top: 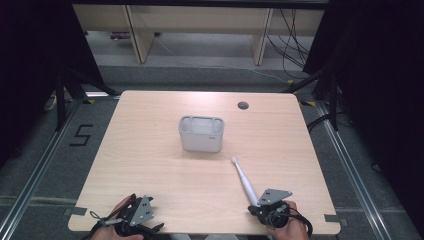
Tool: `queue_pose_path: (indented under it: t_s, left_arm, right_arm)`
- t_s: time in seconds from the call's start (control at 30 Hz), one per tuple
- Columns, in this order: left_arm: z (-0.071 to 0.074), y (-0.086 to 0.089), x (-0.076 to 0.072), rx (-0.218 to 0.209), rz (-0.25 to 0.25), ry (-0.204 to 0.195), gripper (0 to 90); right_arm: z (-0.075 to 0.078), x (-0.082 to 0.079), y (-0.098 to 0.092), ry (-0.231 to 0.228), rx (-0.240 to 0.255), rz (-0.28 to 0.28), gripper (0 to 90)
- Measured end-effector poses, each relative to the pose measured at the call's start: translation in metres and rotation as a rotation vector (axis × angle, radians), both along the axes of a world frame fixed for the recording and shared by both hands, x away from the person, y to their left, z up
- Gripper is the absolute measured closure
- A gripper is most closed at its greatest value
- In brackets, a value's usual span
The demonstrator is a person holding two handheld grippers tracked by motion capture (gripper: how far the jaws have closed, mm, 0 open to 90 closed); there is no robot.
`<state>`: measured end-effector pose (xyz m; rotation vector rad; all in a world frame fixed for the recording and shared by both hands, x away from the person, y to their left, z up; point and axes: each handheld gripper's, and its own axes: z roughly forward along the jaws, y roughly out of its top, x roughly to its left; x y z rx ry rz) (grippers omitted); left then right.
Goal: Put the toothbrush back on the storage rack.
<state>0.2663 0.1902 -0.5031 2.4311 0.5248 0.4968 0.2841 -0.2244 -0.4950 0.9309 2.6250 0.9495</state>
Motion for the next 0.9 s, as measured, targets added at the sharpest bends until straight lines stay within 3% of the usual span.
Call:
queue_pose_path:
  t_s: [0.67,0.9]
  left_arm:
    - [0.0,0.0,0.0,0.002,-0.002,0.001,15.3]
    - [0.0,0.0,0.0,0.001,-0.002,0.001,15.3]
  right_arm:
    - [0.0,0.004,-0.023,-0.003,-0.019,-0.062,89.9]
    - [0.0,0.007,-0.028,-0.004,-0.032,-0.057,89.8]
